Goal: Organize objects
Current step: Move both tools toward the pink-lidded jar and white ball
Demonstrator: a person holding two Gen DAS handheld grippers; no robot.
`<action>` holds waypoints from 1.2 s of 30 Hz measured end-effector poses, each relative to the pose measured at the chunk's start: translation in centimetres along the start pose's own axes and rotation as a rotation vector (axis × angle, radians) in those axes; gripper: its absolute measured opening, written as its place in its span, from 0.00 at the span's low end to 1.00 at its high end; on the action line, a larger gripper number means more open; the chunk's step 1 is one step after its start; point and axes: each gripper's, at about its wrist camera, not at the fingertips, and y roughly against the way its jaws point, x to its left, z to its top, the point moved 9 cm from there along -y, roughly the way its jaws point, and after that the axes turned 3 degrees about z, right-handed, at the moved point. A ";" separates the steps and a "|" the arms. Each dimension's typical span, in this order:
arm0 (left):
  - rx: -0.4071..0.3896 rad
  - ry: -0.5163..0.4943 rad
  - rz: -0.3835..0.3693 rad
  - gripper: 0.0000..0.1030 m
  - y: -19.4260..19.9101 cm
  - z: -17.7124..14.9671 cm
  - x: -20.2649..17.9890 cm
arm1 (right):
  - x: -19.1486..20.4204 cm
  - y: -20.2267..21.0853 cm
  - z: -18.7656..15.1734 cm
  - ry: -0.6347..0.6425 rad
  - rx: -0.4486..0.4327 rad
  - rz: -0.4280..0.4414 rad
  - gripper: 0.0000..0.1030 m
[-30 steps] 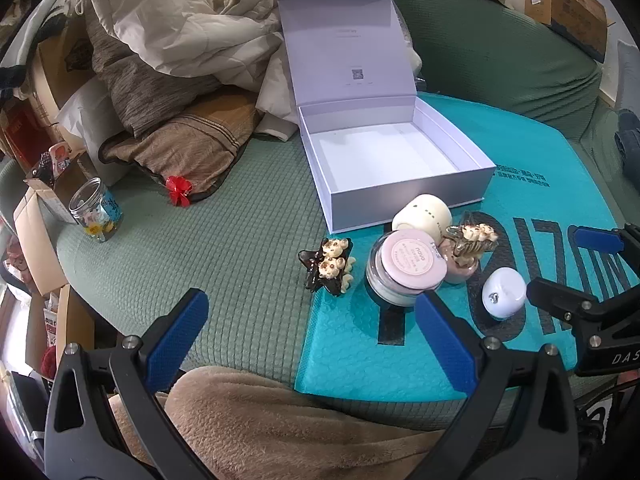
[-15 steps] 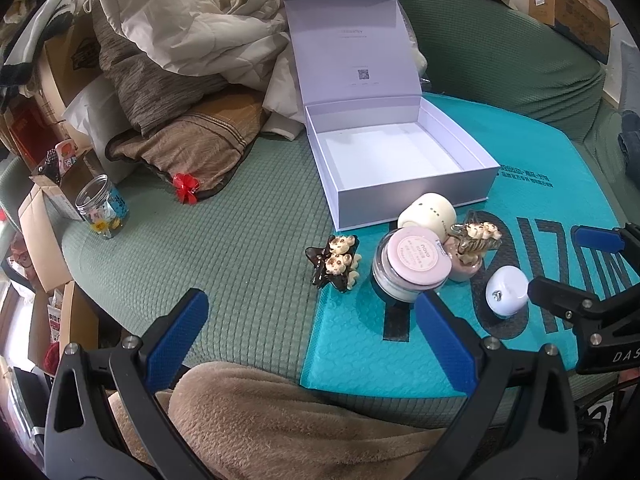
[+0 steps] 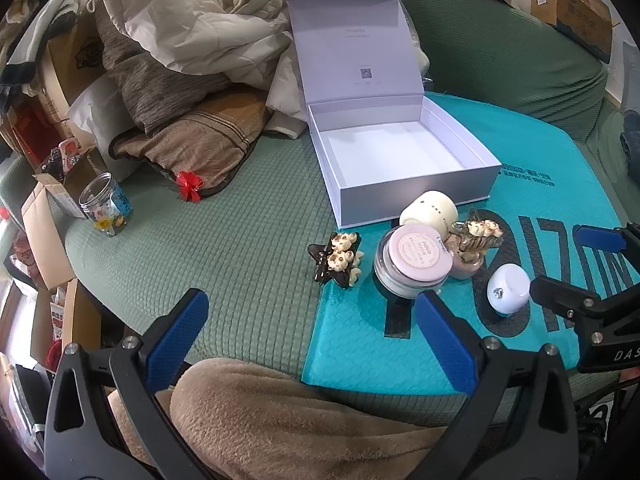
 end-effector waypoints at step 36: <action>-0.016 0.041 0.010 1.00 1.4 -0.6 0.2 | -0.4 1.0 -1.2 0.004 -0.020 0.017 1.00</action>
